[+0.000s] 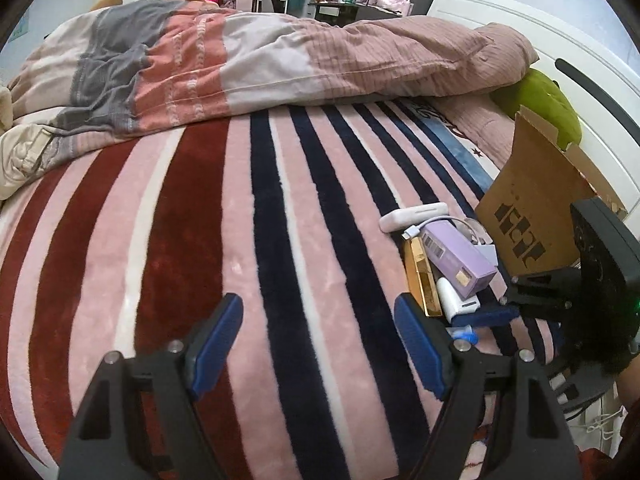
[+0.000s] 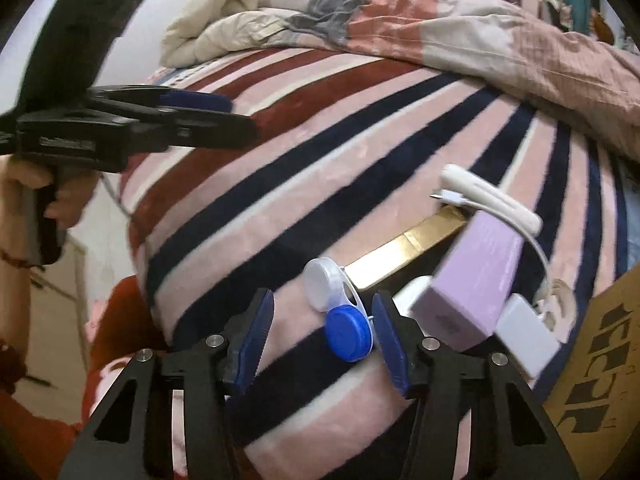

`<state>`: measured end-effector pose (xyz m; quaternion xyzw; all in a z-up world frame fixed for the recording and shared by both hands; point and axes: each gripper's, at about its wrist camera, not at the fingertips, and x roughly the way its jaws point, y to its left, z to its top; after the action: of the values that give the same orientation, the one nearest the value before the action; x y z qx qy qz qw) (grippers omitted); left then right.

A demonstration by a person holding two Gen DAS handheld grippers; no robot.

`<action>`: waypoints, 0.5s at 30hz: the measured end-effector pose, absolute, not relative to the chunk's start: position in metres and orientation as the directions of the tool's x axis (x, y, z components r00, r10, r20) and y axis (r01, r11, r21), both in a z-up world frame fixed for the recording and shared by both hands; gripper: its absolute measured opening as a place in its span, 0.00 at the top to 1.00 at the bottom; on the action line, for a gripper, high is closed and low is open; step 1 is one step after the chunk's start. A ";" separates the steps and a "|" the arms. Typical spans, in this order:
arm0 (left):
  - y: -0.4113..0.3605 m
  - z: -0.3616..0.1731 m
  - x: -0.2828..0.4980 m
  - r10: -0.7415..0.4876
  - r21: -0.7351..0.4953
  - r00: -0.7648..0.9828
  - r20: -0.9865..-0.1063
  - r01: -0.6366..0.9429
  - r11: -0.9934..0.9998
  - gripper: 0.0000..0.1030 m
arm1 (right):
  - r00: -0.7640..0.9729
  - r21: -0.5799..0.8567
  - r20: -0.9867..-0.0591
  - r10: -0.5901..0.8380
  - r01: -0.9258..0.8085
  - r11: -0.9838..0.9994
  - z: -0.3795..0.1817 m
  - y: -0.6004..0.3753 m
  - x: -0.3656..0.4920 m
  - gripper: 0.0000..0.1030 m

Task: Organize rigid objects
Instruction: 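Grasp the blue-and-white contact lens case with the right gripper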

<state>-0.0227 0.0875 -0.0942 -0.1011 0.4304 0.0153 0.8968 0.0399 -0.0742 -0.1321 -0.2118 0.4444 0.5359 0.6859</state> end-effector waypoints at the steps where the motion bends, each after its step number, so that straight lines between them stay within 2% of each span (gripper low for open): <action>1: 0.087 -0.094 -0.023 -0.064 -0.173 0.631 -0.773 -0.112 0.979 0.27 | 0.009 0.205 -0.835 0.550 -0.923 0.326 -0.133 -0.072 0.040 0.54; 12: 0.081 -0.090 -0.035 -0.053 -0.163 0.627 -0.778 -0.120 0.979 0.27 | 0.048 0.150 -0.852 0.522 -0.932 0.329 -0.152 -0.073 0.023 0.55; 13: 0.081 -0.090 -0.036 -0.058 -0.167 0.626 -0.777 -0.116 0.979 0.27 | 0.062 0.133 -0.852 0.520 -0.935 0.328 -0.151 -0.072 0.021 0.66; 14: 0.080 -0.088 -0.037 -0.064 -0.170 0.627 -0.776 -0.110 0.979 0.27 | 0.080 0.106 -0.854 0.515 -0.941 0.323 -0.151 -0.071 0.018 0.73; 15: 0.078 -0.087 -0.038 -0.072 -0.175 0.628 -0.775 -0.103 0.979 0.27 | 0.093 0.089 -0.853 0.513 -0.943 0.319 -0.150 -0.071 0.015 0.73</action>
<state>-0.0380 0.0779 -0.0867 -0.1014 0.4312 0.0084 0.8965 0.0145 -0.0711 -0.1495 -0.2550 0.4218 0.5247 0.6941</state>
